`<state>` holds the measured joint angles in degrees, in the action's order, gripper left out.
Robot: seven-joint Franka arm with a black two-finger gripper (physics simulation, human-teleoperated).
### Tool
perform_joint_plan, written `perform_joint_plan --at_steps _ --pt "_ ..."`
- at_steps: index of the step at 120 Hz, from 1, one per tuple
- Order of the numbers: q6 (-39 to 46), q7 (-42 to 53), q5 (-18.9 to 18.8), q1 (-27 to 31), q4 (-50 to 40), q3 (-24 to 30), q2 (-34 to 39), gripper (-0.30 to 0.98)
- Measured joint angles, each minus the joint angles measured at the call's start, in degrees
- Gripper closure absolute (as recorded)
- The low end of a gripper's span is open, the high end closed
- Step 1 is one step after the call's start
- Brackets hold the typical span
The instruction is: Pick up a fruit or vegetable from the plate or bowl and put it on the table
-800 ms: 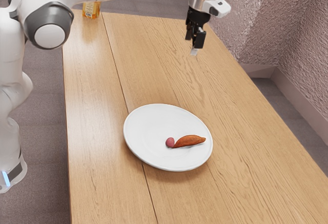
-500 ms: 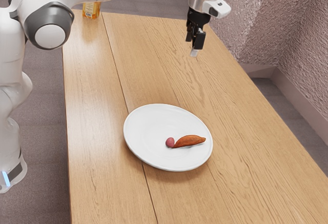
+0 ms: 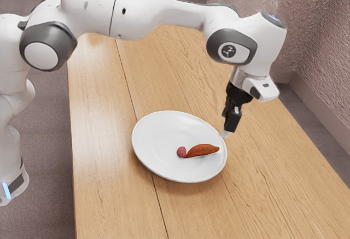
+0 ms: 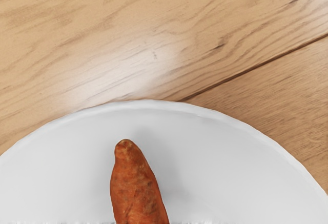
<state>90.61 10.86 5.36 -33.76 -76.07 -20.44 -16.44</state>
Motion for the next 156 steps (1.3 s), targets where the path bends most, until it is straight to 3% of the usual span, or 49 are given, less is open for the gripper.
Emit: perform_joint_plan --at_steps 40,58,74,84,103,156 --pt "6.1 -5.8 -2.6 0.4 -17.2 0.9 7.1 0.00" --pt "9.7 -8.8 -2.3 8.9 -17.7 9.0 7.2 0.00" --pt "13.6 -11.3 1.7 18.3 -20.8 16.1 9.0 0.00" --pt "15.2 -12.7 4.2 21.4 -21.4 17.9 9.4 0.00" --pt "17.8 -14.6 6.5 22.1 -22.8 20.0 9.4 0.00" --pt "18.1 -17.5 2.1 22.0 -27.5 20.7 9.5 0.00"
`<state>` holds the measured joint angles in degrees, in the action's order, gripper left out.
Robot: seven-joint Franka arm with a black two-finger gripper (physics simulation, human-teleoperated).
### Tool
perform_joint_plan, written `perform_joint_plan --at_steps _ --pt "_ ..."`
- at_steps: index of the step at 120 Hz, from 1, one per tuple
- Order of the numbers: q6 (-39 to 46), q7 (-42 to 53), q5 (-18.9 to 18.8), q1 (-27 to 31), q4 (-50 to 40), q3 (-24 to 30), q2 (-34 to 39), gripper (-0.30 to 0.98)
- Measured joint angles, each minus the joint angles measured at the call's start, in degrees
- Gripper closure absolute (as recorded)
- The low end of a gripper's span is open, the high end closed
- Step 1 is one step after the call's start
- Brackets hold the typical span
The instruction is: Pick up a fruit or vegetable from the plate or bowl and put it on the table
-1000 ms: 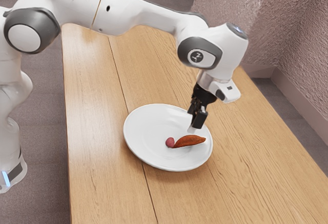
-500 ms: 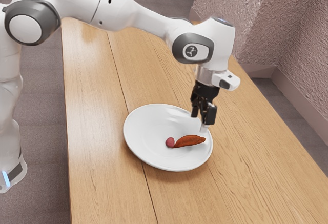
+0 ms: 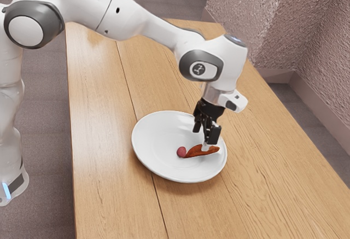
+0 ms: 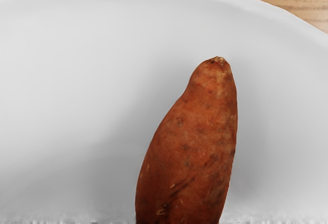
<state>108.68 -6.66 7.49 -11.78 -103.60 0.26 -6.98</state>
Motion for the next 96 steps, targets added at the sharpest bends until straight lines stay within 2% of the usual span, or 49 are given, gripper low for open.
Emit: perform_joint_plan --at_steps 37,84,96 --pt "-0.4 0.9 -6.9 -0.2 -0.4 1.5 -1.0 0.00" --pt "1.2 2.1 -8.2 -0.4 0.3 2.4 -3.5 0.00" --pt "1.5 2.3 -8.2 -0.3 0.3 2.4 -3.8 0.05"
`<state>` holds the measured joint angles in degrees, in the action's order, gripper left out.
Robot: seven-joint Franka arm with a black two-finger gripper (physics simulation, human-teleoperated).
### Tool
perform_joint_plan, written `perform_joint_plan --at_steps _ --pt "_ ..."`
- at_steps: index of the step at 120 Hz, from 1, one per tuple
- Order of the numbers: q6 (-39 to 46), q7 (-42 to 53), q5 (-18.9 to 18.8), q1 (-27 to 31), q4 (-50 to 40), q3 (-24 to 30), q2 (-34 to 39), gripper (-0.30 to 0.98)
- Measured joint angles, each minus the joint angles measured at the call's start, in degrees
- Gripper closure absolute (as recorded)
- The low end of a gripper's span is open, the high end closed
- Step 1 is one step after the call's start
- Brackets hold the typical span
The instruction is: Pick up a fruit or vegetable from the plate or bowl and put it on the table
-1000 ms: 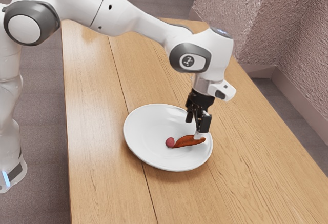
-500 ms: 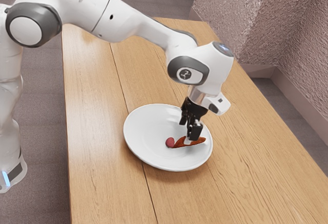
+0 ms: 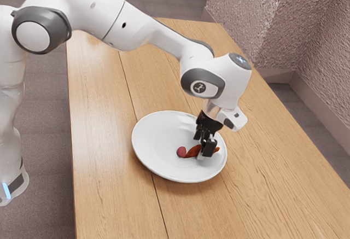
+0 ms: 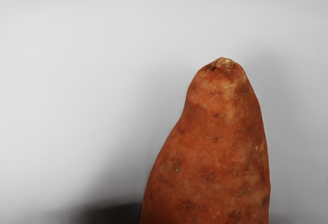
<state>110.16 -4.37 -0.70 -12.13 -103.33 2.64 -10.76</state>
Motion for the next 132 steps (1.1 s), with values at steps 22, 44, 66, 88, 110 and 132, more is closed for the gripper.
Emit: perform_joint_plan --at_steps 22,44,66,88,110,132 --pt "0.5 0.2 0.4 0.0 0.0 0.0 -0.6 -0.24" --pt "0.8 0.6 -0.4 -0.1 0.9 1.7 -0.7 0.10" --pt "0.9 -0.2 -2.2 -0.1 0.9 1.9 -0.5 0.38" --pt "0.8 -1.3 -3.7 -0.1 1.4 2.4 -0.4 0.56" --pt "0.8 -1.3 -3.6 -0.1 3.0 3.1 -0.2 0.52" --pt "0.4 -0.8 -6.1 -0.2 7.3 4.3 0.2 0.53"
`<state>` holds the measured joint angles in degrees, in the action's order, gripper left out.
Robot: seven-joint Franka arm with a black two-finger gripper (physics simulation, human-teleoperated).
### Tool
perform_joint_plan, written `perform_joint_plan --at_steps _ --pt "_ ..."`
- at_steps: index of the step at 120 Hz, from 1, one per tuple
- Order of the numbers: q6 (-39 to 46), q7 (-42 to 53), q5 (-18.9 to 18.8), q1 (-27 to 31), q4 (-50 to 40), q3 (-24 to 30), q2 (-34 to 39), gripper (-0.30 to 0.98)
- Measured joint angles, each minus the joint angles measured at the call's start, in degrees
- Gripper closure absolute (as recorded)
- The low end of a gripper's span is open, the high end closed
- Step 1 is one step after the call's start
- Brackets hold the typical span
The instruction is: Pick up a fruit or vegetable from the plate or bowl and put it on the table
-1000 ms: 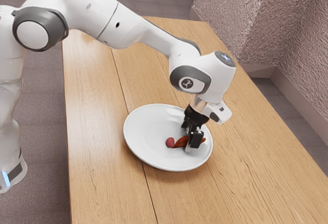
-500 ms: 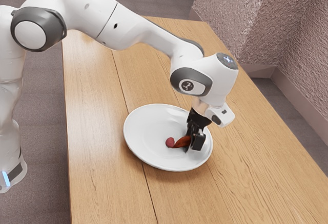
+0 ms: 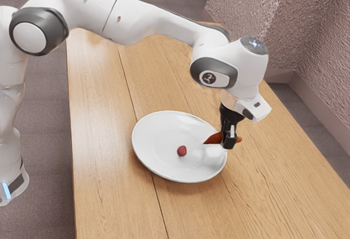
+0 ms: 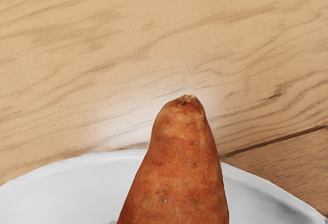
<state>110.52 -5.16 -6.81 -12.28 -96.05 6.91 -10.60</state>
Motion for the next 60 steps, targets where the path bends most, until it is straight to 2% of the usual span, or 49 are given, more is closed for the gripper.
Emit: perform_joint_plan --at_steps 27,60 --pt "0.5 0.5 -4.5 -1.1 19.9 5.5 -10.8 0.53" --pt "5.1 1.1 -5.9 -6.5 39.9 7.0 -26.0 0.54"
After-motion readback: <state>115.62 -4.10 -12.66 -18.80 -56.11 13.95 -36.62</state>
